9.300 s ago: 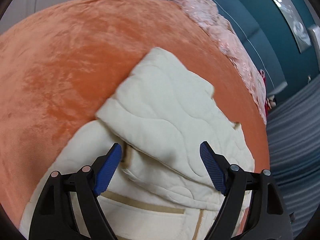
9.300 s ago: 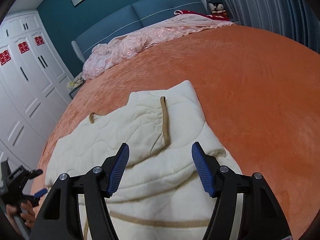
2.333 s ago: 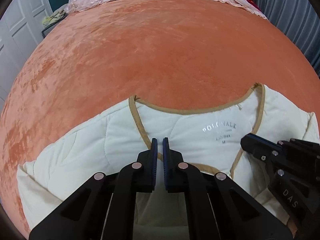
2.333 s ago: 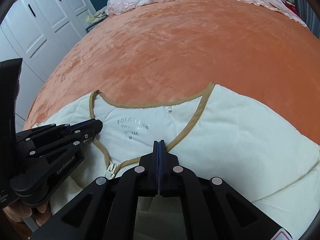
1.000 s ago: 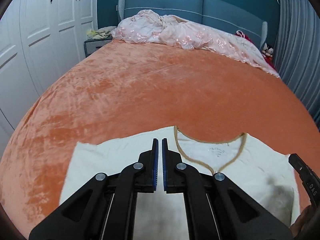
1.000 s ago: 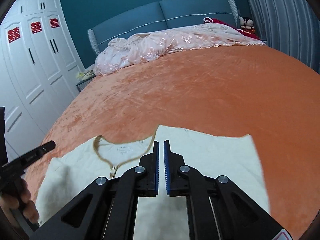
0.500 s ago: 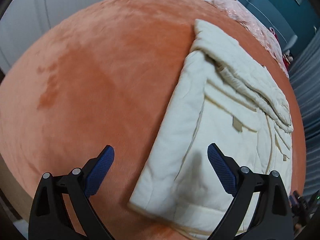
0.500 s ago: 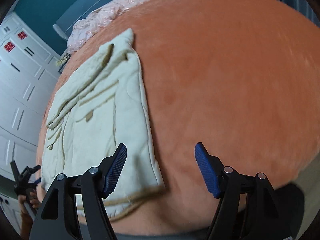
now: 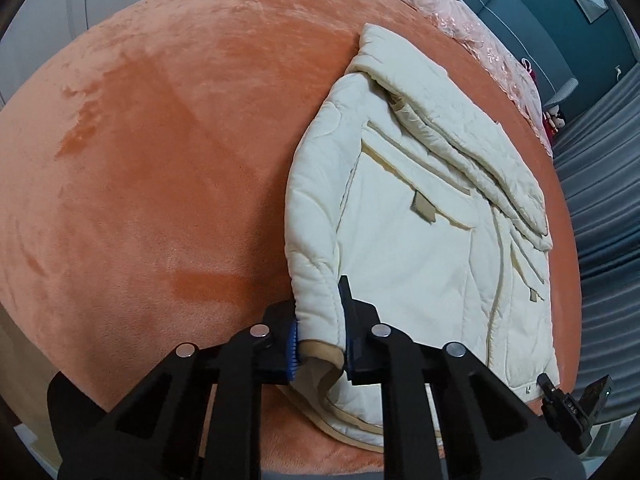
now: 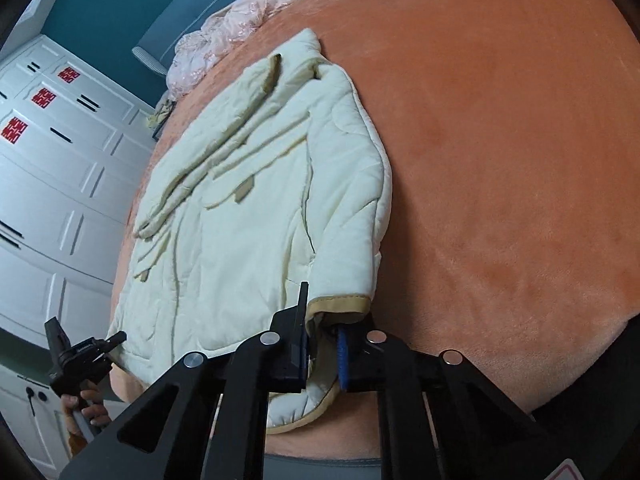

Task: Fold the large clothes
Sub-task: 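Grasp the jacket hem corners with both grippers, then lift the held hem with both grippers and fold it toward the collar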

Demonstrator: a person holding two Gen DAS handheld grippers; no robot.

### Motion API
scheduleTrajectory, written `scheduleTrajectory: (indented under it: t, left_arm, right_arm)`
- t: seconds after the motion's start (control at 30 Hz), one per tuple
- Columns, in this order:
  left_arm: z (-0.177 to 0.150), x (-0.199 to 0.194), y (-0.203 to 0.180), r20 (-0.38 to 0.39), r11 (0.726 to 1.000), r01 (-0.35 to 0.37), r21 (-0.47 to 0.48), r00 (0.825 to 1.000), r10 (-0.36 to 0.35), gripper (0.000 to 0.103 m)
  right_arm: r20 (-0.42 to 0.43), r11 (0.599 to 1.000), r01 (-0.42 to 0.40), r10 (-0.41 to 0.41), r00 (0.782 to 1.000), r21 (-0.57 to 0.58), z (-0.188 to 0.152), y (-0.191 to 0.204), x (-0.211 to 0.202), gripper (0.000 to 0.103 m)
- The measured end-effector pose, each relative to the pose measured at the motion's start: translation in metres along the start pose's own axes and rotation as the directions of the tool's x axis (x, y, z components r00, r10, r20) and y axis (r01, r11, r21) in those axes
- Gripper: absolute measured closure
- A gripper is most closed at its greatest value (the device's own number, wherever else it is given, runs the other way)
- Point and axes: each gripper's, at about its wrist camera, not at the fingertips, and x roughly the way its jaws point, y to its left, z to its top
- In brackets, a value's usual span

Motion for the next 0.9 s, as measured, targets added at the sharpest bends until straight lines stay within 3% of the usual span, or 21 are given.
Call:
scheduleTrajectory:
  t: [0.17, 0.3, 0.4, 0.5, 0.6, 0.67, 0.77, 0.9]
  left_arm:
    - [-0.01, -0.044, -0.021, 0.009, 0.994, -0.009, 0.113, 1.0, 0.008, 0.092]
    - [-0.039, -0.092, -0.028, -0.035, 0.971, -0.016, 0.24, 0.999, 0.026, 0.092]
    - [-0.073, -0.128, -0.023, -0.092, 0.955, -0.025, 0.296, 0.994, 0.055, 0.092]
    - [-0.114, -0.164, -0.011, -0.15, 0.949, -0.038, 0.313, 0.985, 0.089, 0.092]
    - [-0.14, -0.194, 0.0, -0.166, 0.968, -0.039, 0.246, 0.983, 0.081, 0.092]
    - [-0.145, -0.208, -0.002, -0.12, 0.974, -0.04, 0.221, 0.99, 0.068, 0.092]
    - [-0.125, -0.217, -0.025, 0.026, 0.961, -0.06, 0.27, 0.998, 0.055, 0.095]
    - [-0.065, -0.211, -0.05, 0.192, 0.961, -0.05, 0.272, 0.981, -0.004, 0.095]
  right_arm:
    - [-0.007, 0.989, -0.007, 0.006, 1.0, -0.145, 0.003, 0.016, -0.048, 0.099]
    - [-0.089, 0.957, 0.021, -0.049, 0.995, -0.29, -0.012, 0.019, -0.093, 0.099]
    - [-0.18, 0.932, 0.03, -0.101, 0.979, -0.362, -0.04, 0.02, -0.129, 0.099]
    - [-0.271, 0.927, 0.005, -0.115, 0.956, -0.374, -0.071, 0.022, -0.165, 0.099]
    - [-0.305, 0.914, -0.012, -0.123, 0.944, -0.405, -0.097, 0.029, -0.196, 0.099]
    - [-0.271, 0.911, -0.017, -0.105, 0.957, -0.413, -0.093, 0.038, -0.206, 0.099]
    - [-0.15, 0.908, -0.025, -0.042, 0.988, -0.418, -0.06, 0.049, -0.212, 0.099]
    - [0.04, 0.918, -0.017, 0.036, 0.999, -0.397, -0.003, 0.071, -0.196, 0.099]
